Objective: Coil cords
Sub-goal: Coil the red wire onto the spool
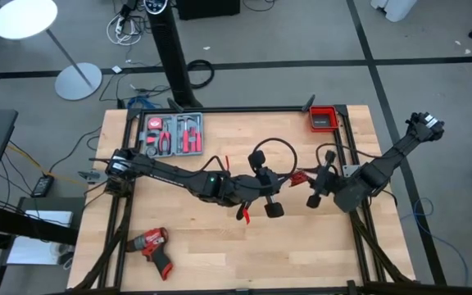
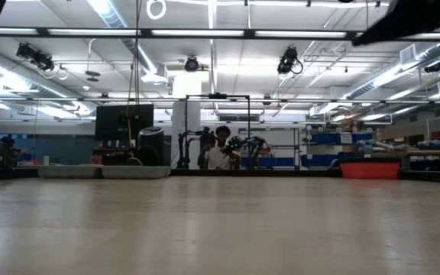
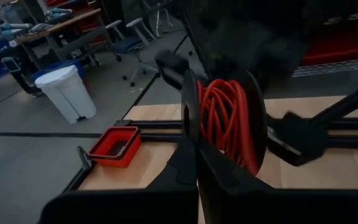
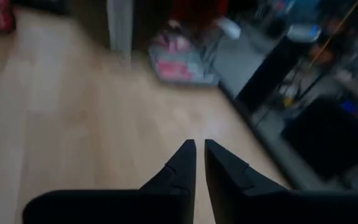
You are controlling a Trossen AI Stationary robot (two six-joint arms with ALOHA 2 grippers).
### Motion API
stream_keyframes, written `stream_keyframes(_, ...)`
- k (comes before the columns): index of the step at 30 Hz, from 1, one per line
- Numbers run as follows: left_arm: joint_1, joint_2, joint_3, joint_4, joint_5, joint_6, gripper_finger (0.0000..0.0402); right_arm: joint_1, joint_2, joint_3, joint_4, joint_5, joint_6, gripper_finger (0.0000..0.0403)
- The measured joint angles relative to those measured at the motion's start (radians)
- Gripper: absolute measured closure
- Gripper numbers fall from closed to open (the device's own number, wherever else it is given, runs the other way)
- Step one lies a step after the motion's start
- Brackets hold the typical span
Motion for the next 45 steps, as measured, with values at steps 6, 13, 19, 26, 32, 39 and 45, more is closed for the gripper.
stream_keyframes(6,0.000,0.000,0.000,-0.001,0.011,-0.014,0.0402,0.060,-0.020,-0.041,-0.251,-0.055,0.403,0.0377)
stream_keyframes(13,0.000,0.000,0.000,0.035,0.011,0.037,0.0402,0.210,-0.013,-0.202,0.251,-0.111,0.317,0.0361)
stream_keyframes(19,0.000,0.000,0.000,0.075,0.011,0.076,0.0402,0.203,0.013,-0.345,0.766,-0.165,0.117,0.0325)
stream_keyframes(26,0.002,0.000,0.000,0.098,-0.005,0.085,0.0402,0.122,0.074,-0.401,1.150,-0.293,-0.166,0.0279)
stream_keyframes(32,0.003,0.000,0.000,0.119,-0.043,0.083,0.0402,0.067,0.185,-0.317,1.149,-0.357,-0.391,0.0271)
stream_keyframes(39,0.003,0.000,0.000,0.133,-0.080,0.055,0.0402,0.078,0.295,-0.222,1.148,-0.151,-0.602,0.0272)
stream_keyframes(45,0.003,0.000,0.000,0.146,-0.082,0.056,0.0402,0.063,0.371,-0.183,1.147,-0.142,-0.658,0.0273)
